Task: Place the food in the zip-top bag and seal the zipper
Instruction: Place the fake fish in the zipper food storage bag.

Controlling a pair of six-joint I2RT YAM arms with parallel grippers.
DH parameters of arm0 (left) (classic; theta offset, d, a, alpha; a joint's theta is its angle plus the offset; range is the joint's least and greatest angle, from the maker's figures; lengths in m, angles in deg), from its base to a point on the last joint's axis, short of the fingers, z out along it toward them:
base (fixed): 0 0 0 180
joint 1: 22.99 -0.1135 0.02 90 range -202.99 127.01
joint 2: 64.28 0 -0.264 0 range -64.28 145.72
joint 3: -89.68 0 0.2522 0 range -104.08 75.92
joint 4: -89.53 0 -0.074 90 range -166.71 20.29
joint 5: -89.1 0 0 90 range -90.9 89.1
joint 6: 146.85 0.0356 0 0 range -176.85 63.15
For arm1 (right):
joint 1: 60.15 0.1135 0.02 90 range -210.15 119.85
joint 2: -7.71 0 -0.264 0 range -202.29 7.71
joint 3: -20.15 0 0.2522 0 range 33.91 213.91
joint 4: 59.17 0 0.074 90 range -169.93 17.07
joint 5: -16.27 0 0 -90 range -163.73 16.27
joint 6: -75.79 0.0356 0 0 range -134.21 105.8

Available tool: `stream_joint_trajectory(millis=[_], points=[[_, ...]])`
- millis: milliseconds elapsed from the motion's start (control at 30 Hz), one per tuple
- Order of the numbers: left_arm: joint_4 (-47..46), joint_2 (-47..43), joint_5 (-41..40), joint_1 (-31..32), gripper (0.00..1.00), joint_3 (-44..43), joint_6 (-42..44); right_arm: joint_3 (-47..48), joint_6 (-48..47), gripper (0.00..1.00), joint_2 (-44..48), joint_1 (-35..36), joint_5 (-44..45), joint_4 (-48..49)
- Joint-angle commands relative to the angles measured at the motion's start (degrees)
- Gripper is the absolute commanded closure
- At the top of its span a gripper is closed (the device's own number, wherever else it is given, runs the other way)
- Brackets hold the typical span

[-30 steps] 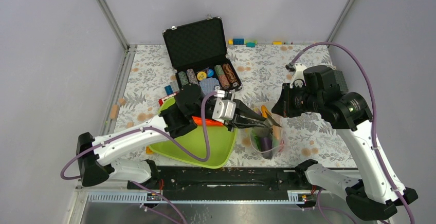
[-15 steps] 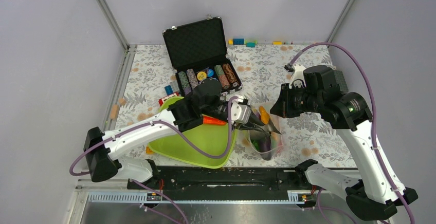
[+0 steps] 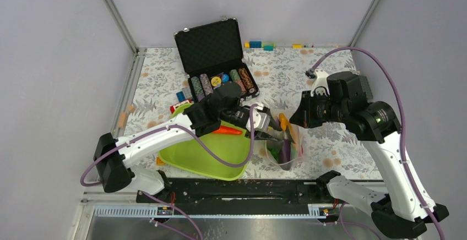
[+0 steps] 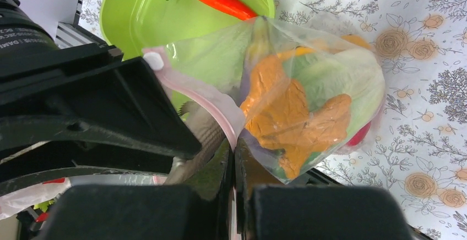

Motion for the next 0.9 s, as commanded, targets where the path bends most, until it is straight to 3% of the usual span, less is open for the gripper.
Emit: stream_joint_trajectory(millis=[0,100,300,367,567,733,867], points=[[-0.3,1.1,0.4,-0.4,0.55,-4.1,-0.6,0.8,-0.7,1.0,0.9,0.0,-2.3,3.0],[-2.0,-0.8,-0.4,-0.4,0.41,-2.6,-3.1,0.8,-0.6,1.0,0.8,0.0,-1.9,3.0],[-16.1,-7.7,-6.8,-0.3,0.19,4.7,-19.6,0.9,-0.2,1.0,0.3,0.0,-1.0,3.0],[-19.0,-9.7,-11.3,0.2,0.02,6.6,-25.7,0.9,0.0,1.0,0.3,0.0,-1.1,3.0],[-11.4,-14.5,-41.0,2.3,0.01,6.5,-45.2,0.5,0.1,1.0,0.9,0.0,0.8,3.3],[3.2,-15.8,-52.5,4.5,0.01,4.4,-56.6,0.1,1.0,1.0,0.7,0.0,2.4,3.2],[16.2,-12.6,-65.2,9.9,0.01,-1.9,-60.1,0.1,1.9,1.0,0.6,0.0,3.1,3.6]])
